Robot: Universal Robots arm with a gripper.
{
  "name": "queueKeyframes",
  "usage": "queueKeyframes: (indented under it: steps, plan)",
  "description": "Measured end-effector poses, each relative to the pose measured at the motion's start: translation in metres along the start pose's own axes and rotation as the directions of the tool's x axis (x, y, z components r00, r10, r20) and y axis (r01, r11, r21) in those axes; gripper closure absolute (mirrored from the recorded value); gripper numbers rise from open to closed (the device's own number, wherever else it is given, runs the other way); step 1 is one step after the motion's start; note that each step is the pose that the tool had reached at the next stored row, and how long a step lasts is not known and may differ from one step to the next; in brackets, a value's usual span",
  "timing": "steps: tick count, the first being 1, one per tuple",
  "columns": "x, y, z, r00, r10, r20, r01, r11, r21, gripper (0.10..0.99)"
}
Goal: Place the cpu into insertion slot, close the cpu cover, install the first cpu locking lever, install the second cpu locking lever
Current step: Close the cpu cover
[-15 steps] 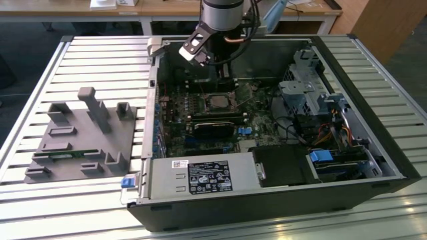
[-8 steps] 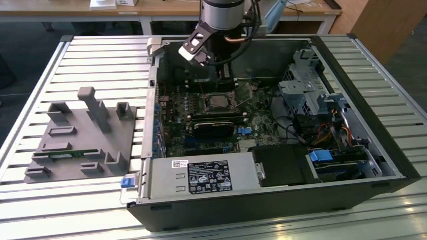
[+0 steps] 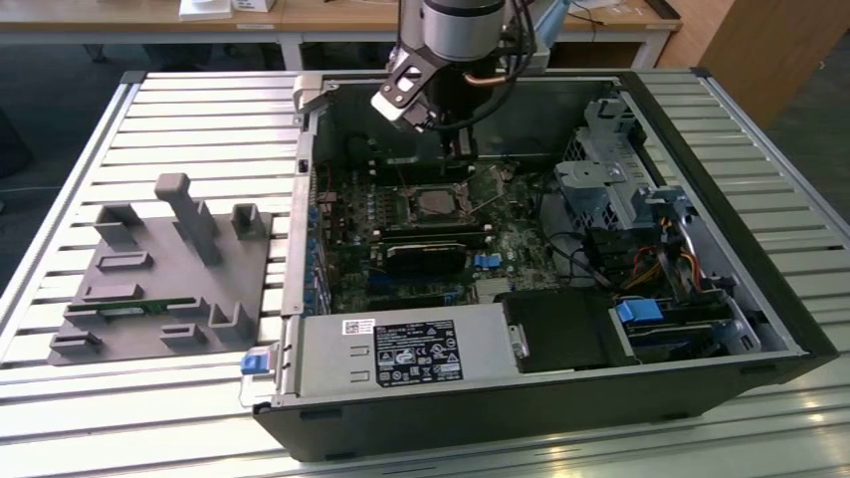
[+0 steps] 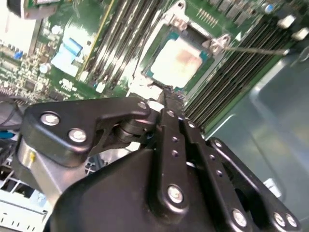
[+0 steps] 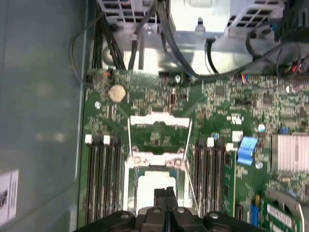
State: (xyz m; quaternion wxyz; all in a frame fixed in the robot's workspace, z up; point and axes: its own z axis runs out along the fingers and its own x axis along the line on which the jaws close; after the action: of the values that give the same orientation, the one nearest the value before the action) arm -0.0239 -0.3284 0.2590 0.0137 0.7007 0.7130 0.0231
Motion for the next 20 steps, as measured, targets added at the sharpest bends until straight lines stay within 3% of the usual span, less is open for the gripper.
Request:
queueKeyframes:
  steps: [5, 13, 20]
  plan:
    - [0.0, 0.0067, -0.0042, 1.0, 0.0, -0.0015, 0.0, 1.0, 0.001, 0.98]
    - [-0.0004, 0.0325, -0.0011, 1.0, 0.0, -0.0013, 0.0, 1.0, 0.009, 0.98]
    - [-0.0002, 0.0424, 0.0018, 1.0, -0.002, -0.0016, 0.002, 0.9999, 0.01, 0.98]
